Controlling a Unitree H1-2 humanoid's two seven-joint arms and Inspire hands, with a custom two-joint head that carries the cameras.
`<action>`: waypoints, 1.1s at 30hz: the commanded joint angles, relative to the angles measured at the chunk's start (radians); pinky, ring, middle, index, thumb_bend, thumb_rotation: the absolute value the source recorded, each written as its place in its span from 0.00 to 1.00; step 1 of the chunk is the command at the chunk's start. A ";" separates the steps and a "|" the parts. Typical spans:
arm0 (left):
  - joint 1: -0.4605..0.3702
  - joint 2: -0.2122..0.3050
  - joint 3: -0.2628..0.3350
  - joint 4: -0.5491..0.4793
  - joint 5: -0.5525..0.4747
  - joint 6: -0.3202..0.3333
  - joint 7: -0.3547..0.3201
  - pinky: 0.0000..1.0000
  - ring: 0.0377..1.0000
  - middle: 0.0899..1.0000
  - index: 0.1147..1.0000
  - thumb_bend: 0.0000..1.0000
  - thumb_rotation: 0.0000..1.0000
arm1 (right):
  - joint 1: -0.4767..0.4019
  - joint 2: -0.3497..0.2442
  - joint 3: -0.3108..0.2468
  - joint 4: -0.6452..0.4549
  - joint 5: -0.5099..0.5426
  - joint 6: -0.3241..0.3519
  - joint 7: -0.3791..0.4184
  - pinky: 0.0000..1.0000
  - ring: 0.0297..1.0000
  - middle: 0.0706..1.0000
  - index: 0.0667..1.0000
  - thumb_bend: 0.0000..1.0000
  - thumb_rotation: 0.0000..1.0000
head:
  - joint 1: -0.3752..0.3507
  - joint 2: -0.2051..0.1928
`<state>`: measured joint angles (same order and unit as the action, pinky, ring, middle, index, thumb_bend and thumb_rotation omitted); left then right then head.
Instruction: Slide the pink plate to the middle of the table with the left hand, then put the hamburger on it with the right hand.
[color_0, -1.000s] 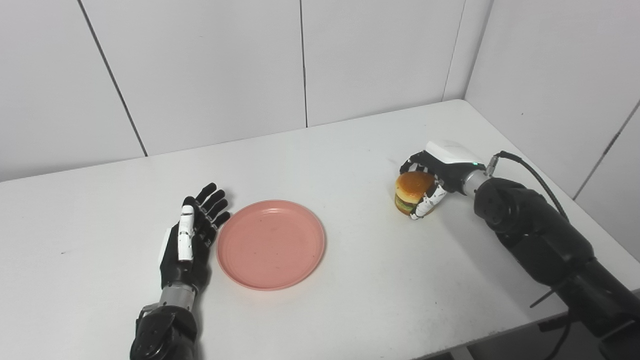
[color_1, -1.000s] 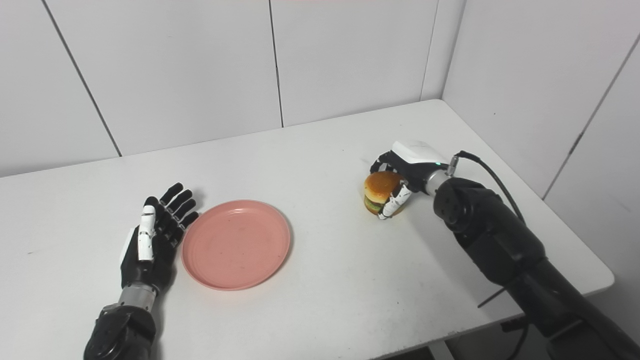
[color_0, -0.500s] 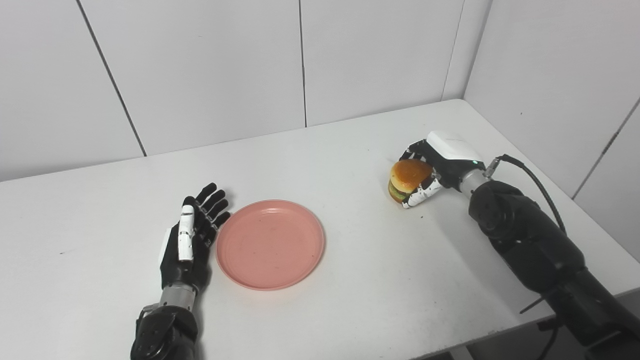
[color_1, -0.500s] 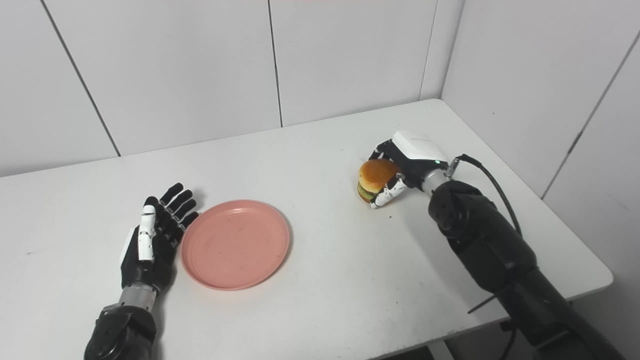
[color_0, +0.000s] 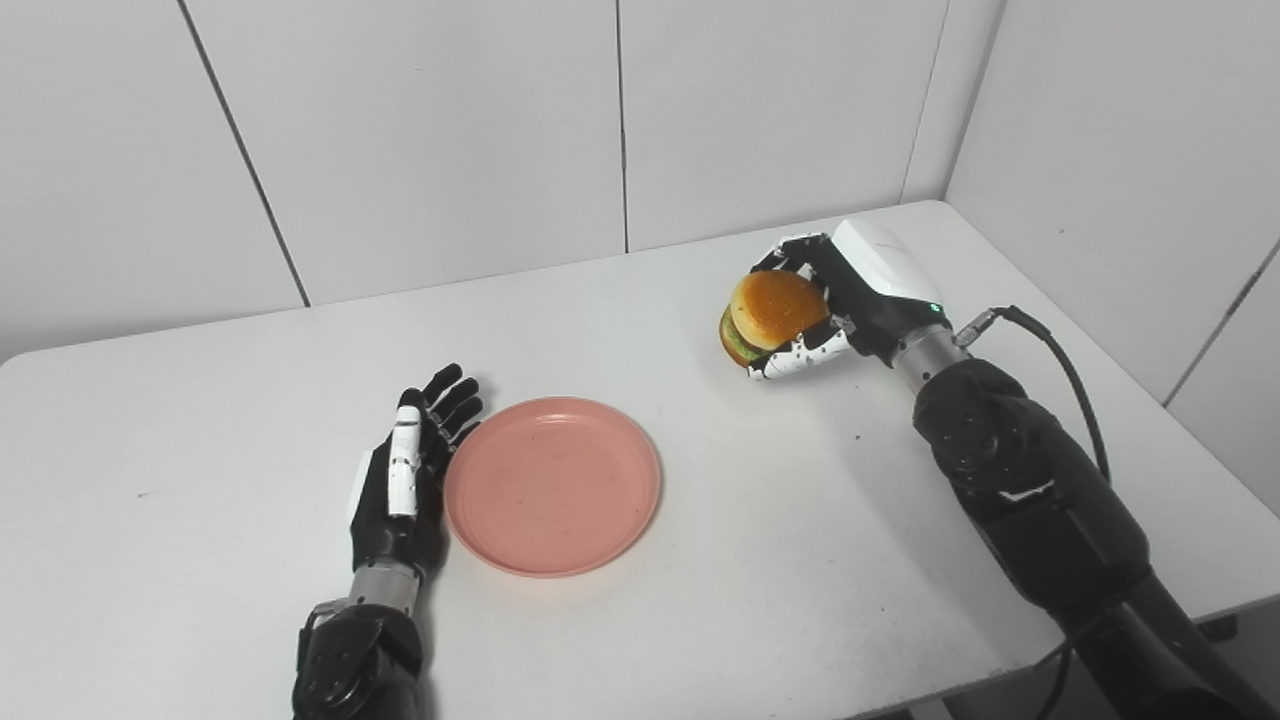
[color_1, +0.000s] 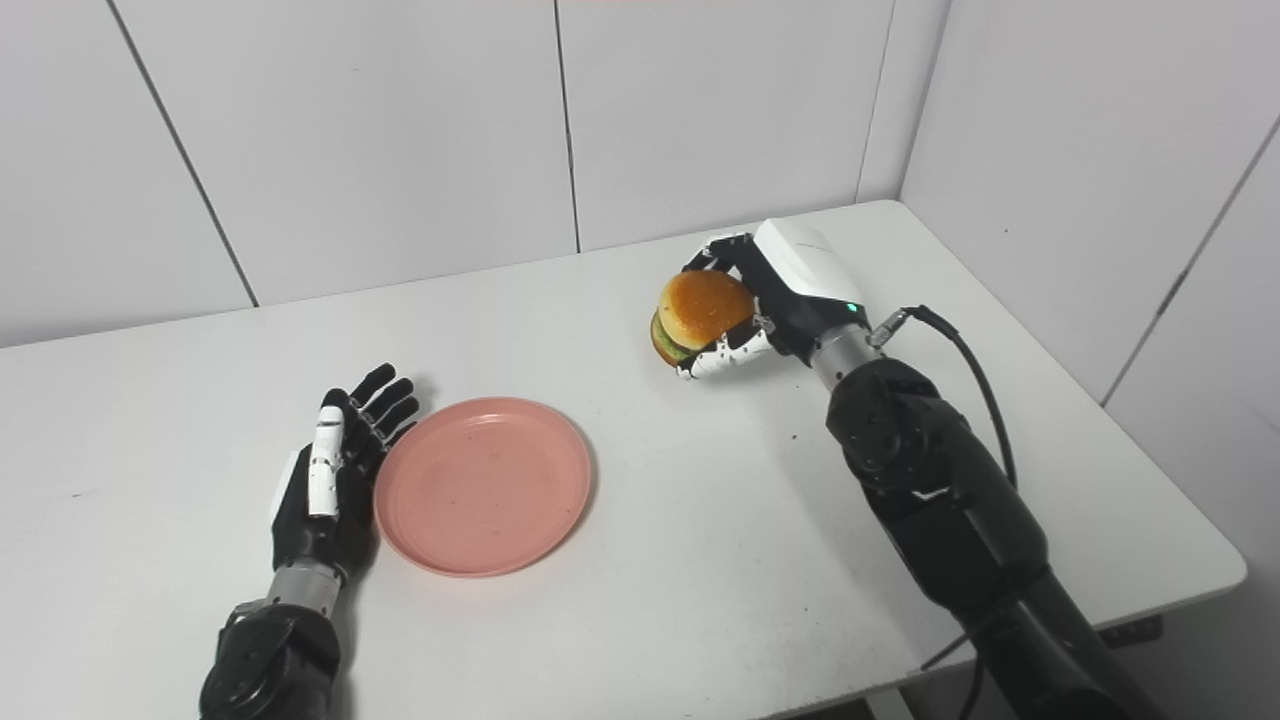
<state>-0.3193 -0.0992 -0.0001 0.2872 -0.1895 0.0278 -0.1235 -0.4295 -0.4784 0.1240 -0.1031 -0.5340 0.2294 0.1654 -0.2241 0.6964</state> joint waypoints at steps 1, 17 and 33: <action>-0.001 -0.018 -0.006 0.000 0.011 -0.007 0.012 0.85 0.86 0.82 0.79 0.43 1.00 | -0.059 0.010 0.001 -0.045 0.013 -0.052 -0.004 0.13 0.17 0.43 0.45 0.52 0.00 | 0.018 0.002; -0.001 -0.067 -0.012 0.013 0.036 -0.031 0.058 0.90 0.88 0.84 0.80 0.44 1.00 | -0.094 0.132 0.129 -0.015 0.011 -0.140 0.036 0.17 0.23 0.36 0.47 0.52 0.00 | 0.147 0.011; 0.000 -0.081 -0.021 0.023 0.031 -0.061 0.071 0.89 0.87 0.84 0.80 0.40 1.00 | -0.102 0.198 0.224 0.095 -0.029 -0.249 0.034 0.13 0.17 0.43 0.44 0.52 0.00 | 0.169 0.014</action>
<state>-0.3172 -0.1654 -0.0191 0.3180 -0.1644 -0.0343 -0.0593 -0.4789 -0.2806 0.3501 -0.0006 -0.5572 0.0425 0.2204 -0.0568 0.7087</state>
